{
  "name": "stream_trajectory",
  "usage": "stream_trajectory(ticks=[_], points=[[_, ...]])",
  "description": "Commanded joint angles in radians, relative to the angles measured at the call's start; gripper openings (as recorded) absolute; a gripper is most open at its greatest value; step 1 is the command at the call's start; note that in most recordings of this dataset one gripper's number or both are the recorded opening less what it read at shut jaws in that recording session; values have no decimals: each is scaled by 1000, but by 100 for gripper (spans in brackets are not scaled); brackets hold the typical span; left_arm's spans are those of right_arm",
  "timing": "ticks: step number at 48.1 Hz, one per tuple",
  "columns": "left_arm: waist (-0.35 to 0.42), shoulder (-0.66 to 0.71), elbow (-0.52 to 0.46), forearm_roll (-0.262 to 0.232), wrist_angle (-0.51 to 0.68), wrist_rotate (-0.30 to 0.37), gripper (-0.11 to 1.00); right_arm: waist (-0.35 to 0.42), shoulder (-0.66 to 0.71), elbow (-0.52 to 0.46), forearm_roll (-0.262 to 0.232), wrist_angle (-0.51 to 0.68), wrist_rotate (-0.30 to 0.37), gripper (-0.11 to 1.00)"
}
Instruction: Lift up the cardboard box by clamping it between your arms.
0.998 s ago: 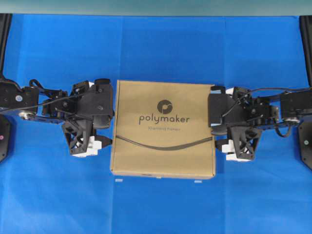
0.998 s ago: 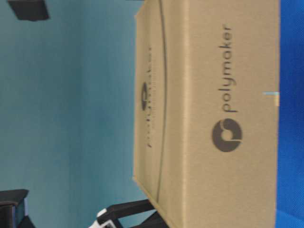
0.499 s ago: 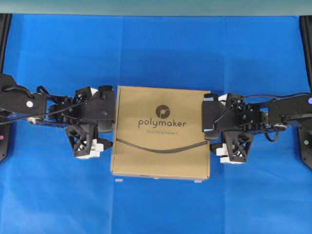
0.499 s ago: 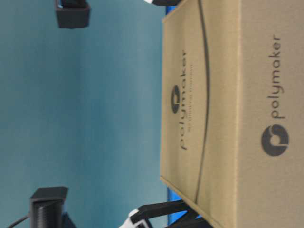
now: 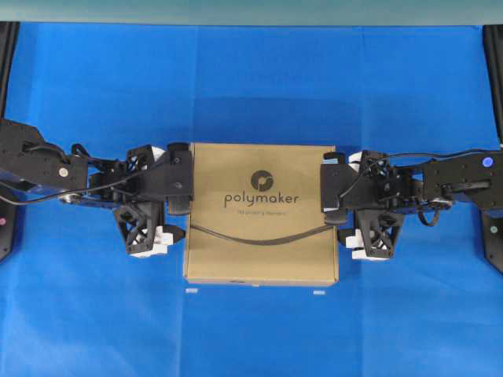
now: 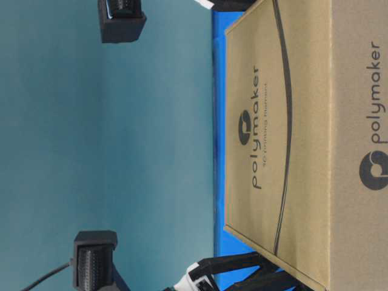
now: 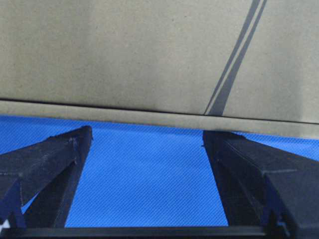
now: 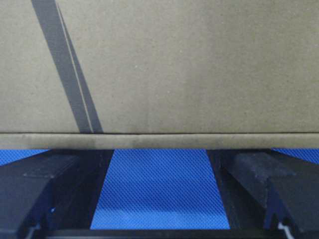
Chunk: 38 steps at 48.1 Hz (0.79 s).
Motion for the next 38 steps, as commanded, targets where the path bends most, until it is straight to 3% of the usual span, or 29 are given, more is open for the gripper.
stream_trajectory(ticks=[1, 18, 38], points=[[5, -11, 6, 2, -8, -3, 87, -8, -26, 3, 2, -2, -3, 100], [5, -69, 52, 2, 0, -21, 87, -9, -117, 58, 9, 34, 14, 100], [-3, -298, 123, 2, 15, -8, 87, -9, -331, 94, 11, 58, 25, 100]])
